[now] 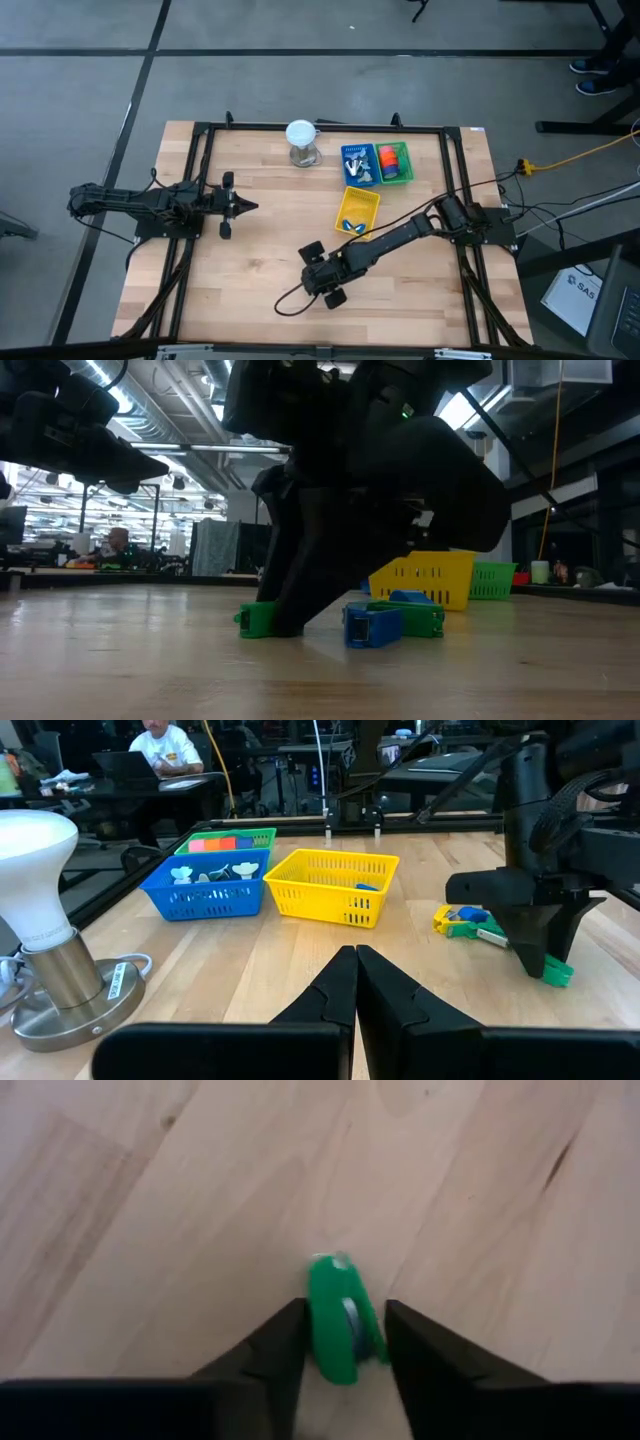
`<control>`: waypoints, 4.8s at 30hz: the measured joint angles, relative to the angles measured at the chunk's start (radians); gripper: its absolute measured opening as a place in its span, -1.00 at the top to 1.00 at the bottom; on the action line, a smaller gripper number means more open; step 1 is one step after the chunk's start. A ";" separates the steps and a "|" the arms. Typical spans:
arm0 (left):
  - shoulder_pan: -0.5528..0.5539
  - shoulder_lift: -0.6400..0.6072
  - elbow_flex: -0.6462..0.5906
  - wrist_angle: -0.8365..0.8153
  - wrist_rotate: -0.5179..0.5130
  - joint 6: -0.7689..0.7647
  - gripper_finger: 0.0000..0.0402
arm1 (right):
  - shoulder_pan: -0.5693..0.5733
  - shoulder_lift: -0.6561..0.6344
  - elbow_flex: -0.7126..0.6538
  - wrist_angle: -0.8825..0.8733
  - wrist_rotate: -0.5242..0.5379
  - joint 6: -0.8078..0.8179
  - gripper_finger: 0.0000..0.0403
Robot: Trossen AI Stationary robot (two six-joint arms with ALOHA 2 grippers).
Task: Pick and place Stapler, Stapler remover, tape
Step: Put the green stapler into the yellow bin, then put the blue stapler into the yellow bin
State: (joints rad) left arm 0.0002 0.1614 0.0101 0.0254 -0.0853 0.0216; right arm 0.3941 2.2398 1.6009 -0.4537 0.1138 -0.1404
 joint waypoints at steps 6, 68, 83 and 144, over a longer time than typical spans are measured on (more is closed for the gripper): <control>0.000 0.000 0.000 0.000 0.000 0.000 0.99 | -0.019 0.000 0.000 0.005 -0.088 0.064 0.69; 0.000 0.000 0.000 0.000 0.000 0.000 0.99 | -0.305 -0.627 -0.638 0.012 0.070 0.426 0.66; 0.000 0.000 0.000 0.000 0.000 0.000 0.99 | -0.358 -0.594 -0.724 0.195 0.069 0.425 0.59; 0.000 0.000 0.000 0.000 0.000 0.000 0.99 | -0.188 -0.575 -0.544 0.282 0.066 0.376 -0.04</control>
State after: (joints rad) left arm -0.0002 0.1616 0.0101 0.0254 -0.0853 0.0216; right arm 0.2061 1.6653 1.0573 -0.1719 0.1799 0.2352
